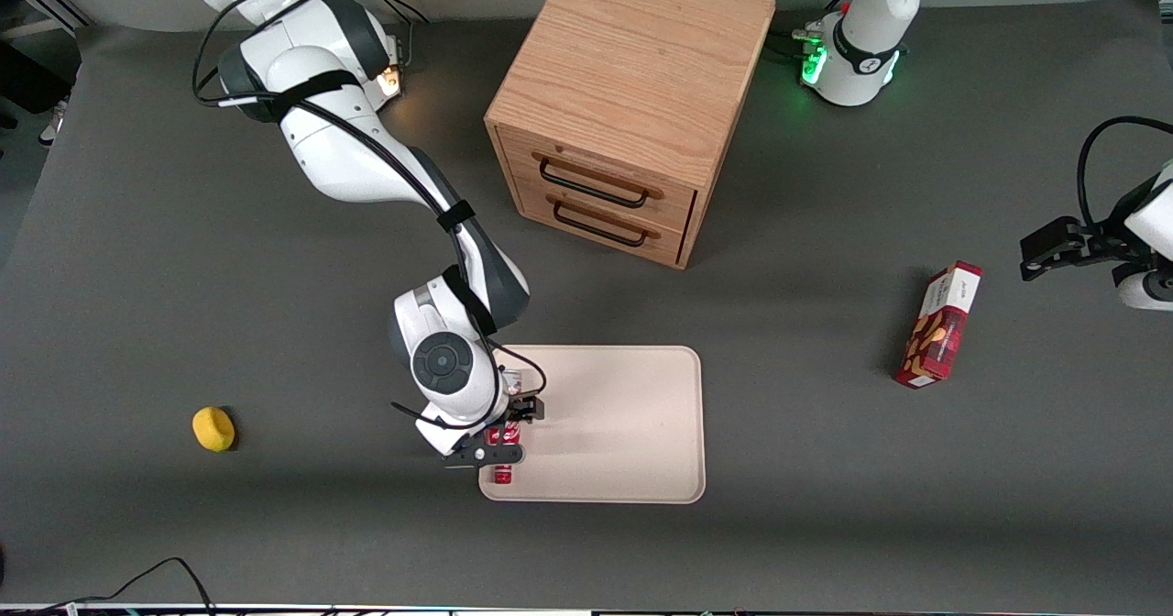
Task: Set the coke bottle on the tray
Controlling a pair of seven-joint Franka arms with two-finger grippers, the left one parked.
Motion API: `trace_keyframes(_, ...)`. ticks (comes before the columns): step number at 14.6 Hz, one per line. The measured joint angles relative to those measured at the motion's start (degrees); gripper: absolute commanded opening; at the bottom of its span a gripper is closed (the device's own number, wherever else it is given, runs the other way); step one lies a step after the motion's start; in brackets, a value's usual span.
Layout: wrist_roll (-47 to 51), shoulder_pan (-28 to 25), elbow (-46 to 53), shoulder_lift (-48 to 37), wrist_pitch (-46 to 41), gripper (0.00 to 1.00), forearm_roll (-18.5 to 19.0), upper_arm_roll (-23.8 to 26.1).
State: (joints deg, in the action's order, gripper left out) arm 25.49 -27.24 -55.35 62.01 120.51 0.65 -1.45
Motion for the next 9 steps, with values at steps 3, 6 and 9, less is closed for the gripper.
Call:
trace_keyframes(3,0.03,0.00,0.00,0.00,0.00,1.00,0.00,-0.03)
trace_keyframes(6,0.05,0.00,0.02,0.00,0.00,1.00,0.00,-0.04)
trace_keyframes(9,0.11,0.00,0.48,-0.08,-0.06,1.00,0.00,-0.07)
